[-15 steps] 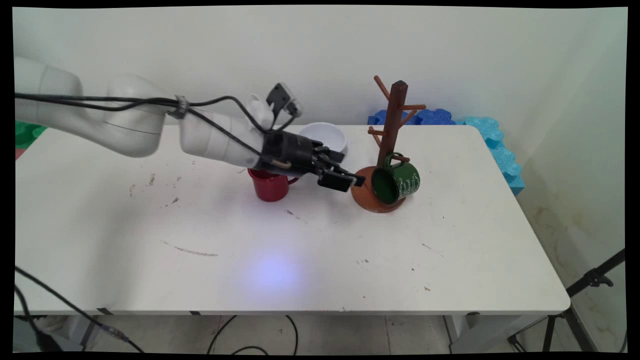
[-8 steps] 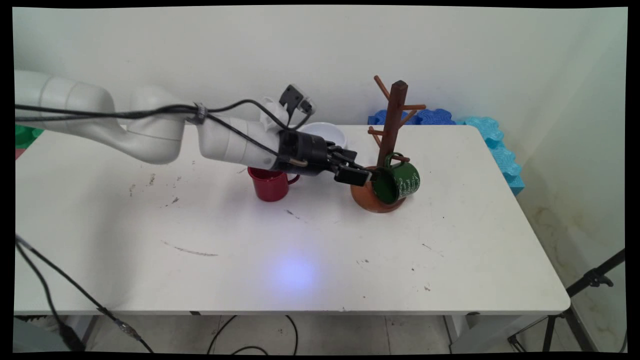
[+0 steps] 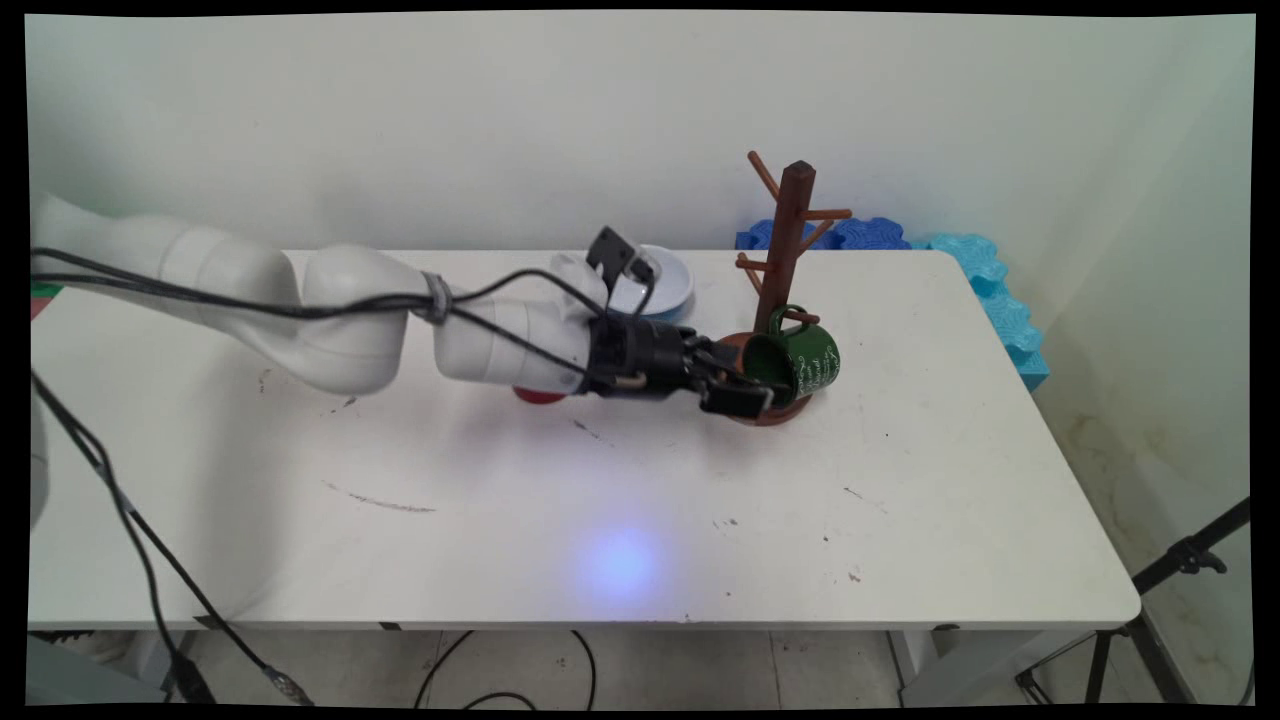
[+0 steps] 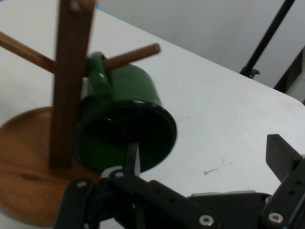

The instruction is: Pick up the green mug from the rack

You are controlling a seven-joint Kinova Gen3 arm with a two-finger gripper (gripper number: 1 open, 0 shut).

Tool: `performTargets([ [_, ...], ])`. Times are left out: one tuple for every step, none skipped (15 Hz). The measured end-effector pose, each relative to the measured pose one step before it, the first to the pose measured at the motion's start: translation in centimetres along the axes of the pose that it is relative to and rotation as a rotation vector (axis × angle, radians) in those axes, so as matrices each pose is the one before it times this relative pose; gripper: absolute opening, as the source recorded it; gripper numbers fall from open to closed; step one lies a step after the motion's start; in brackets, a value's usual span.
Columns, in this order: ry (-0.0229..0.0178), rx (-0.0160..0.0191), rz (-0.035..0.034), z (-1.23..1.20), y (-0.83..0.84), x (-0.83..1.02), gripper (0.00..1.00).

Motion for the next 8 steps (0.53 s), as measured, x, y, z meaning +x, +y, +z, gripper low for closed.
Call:
performTargets([
  [0.00492,-0.00801,0.00286,0.301,0.469,-0.427,1.0],
  [0.00517,-0.00796,0.00456,0.28,0.435,-0.396,1.0],
  [0.00502,-0.0053,0.00464,0.249,0.304,-0.305,1.0],
  [0.00578,-0.00375,0.00707,0.294,0.28,-0.348,1.0],
  [0.00503,-0.00069,0.00688,0.266,0.188,-0.273,1.0],
  [0.00376,0.00329,0.00742,0.279,0.086,-0.295,1.0],
  [0.00236,0.00506,0.00648,0.225,0.015,-0.245,1.0],
  [0.00045,0.00765,0.00676,0.277,-0.051,-0.324,1.0],
])
